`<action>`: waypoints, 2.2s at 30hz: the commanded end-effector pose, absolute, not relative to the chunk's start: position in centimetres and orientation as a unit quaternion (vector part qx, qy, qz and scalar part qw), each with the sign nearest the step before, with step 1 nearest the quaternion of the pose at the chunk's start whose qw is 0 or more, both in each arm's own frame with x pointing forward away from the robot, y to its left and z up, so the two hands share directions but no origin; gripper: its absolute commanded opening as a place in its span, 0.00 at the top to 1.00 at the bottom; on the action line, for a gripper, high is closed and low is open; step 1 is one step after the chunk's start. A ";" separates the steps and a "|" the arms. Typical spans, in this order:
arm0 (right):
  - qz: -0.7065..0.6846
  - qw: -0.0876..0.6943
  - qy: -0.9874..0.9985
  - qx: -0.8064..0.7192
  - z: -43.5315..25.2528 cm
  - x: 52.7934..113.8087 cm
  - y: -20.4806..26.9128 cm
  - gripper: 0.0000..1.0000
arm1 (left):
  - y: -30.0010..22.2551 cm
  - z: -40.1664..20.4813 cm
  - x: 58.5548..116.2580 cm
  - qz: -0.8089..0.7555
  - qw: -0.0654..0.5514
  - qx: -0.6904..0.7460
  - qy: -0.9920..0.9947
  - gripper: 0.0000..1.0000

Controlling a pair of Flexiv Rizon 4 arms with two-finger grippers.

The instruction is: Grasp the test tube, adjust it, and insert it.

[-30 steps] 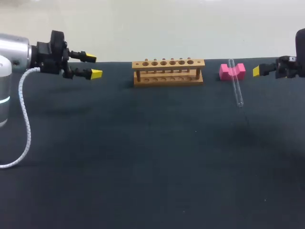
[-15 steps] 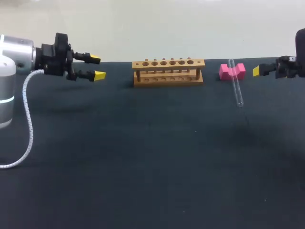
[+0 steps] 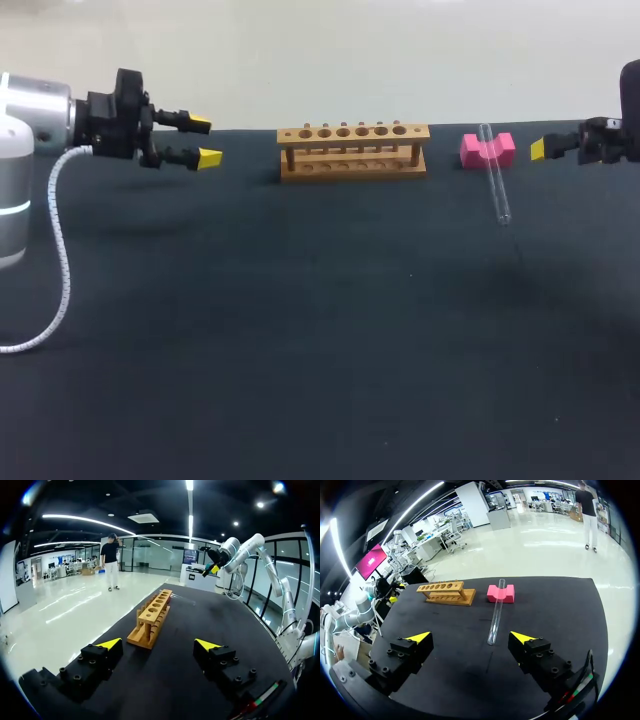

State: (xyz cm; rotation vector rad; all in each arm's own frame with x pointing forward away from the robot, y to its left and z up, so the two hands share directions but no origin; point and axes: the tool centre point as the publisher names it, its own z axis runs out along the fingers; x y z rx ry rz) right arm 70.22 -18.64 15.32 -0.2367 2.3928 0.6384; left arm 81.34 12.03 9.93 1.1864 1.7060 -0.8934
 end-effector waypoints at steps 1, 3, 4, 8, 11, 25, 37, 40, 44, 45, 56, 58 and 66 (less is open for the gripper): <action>0.243 0.321 0.911 -0.090 15.3 70.2 -18.6 0.00 | 12.1 9.9 81.3 -0.357 0.428 0.475 0.681 0.00; 0.243 0.321 0.911 -0.090 15.3 70.2 -18.6 0.00 | 12.1 9.9 81.3 -0.357 0.428 0.475 0.681 0.00; 0.243 0.321 0.911 -0.090 15.3 70.2 -18.6 0.00 | 12.1 9.9 81.3 -0.357 0.428 0.475 0.681 0.00; 0.206 0.330 0.919 -0.066 15.0 71.1 -18.0 0.00 | 12.1 9.9 81.3 -0.357 0.428 0.475 0.681 0.00; 0.186 0.340 0.920 -0.059 14.9 71.8 -17.3 0.00 | 12.1 9.9 81.3 -0.357 0.428 0.475 0.681 0.00; 0.145 0.390 0.909 -0.039 13.5 75.1 -15.0 0.00 | 12.1 9.9 81.3 -0.357 0.428 0.475 0.681 0.00; 0.142 0.445 0.884 -0.028 11.6 77.1 -14.7 0.00 | 12.1 9.9 81.3 -0.357 0.428 0.475 0.681 0.00; 0.132 0.459 0.879 -0.017 11.1 77.4 -14.8 0.00 | 12.1 9.9 81.3 -0.357 0.428 0.475 0.681 0.00; 0.128 0.472 0.872 -0.008 10.2 77.8 -14.9 0.00 | 12.1 9.9 81.3 -0.357 0.428 0.475 0.681 0.00; 0.130 0.475 0.871 -0.008 10.0 77.9 -14.9 0.00 | 12.1 9.9 81.3 -0.357 0.428 0.475 0.681 0.00; 0.108 0.492 0.863 -0.025 8.0 79.3 -14.6 0.00 | 12.1 9.9 81.3 -0.357 0.428 0.475 0.681 0.00; 0.107 0.490 0.865 -0.025 7.8 79.4 -14.6 0.00 | 12.1 9.9 81.3 -0.357 0.428 0.475 0.681 0.00; 0.109 0.475 0.873 -0.020 7.8 79.3 -14.7 0.00 | 12.1 9.9 81.3 -0.357 0.428 0.475 0.681 0.00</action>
